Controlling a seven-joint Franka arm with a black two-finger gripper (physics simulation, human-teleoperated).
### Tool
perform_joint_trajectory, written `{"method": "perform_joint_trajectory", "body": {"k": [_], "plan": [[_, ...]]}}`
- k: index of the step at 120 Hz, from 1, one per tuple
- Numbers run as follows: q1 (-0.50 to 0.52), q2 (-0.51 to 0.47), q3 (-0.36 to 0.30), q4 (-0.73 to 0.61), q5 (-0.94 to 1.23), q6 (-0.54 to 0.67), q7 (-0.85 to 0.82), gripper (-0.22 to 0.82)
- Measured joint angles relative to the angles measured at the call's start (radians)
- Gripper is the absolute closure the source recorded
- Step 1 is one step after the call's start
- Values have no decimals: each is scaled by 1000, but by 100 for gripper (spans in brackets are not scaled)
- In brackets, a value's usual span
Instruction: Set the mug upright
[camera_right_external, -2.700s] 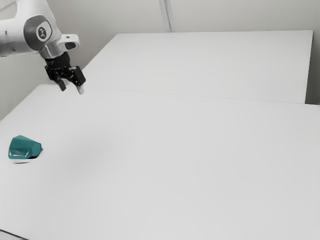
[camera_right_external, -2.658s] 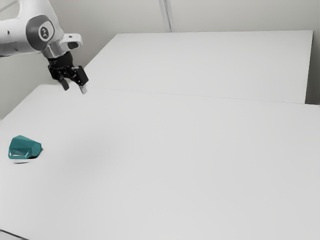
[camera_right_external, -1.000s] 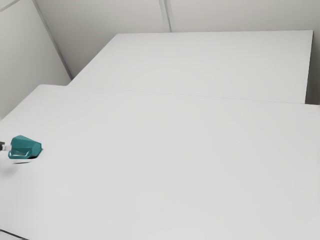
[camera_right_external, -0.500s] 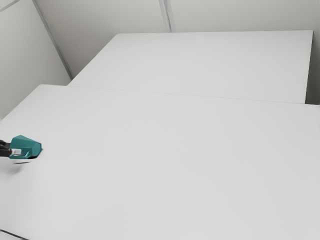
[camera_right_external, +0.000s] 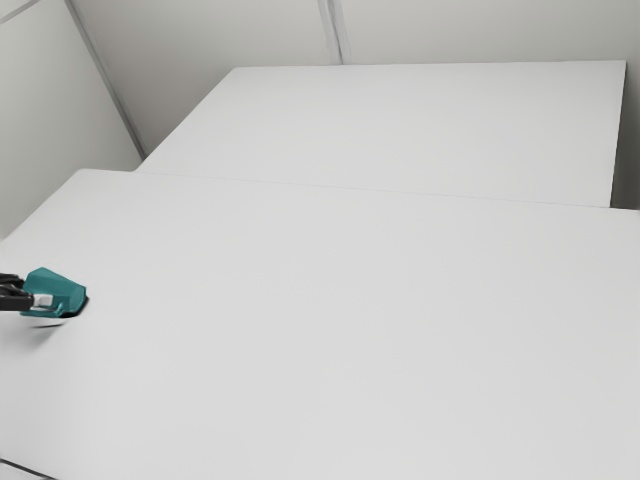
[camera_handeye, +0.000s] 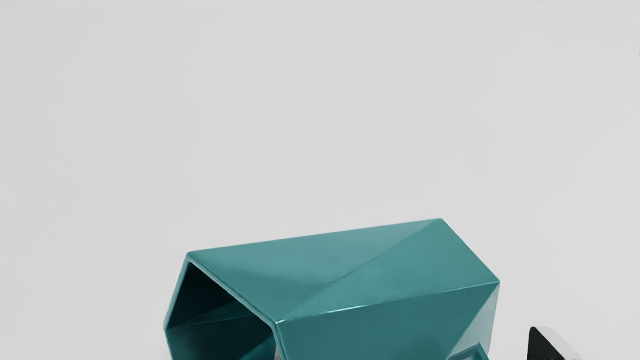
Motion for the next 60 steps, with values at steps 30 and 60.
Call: {"method": "perform_joint_trajectory", "body": {"k": [30, 60], "plan": [[-30, -35, 1, -6, -5, 8, 17, 29], [-49, -50, 1, -15, -12, 11, 25, 46]]}}
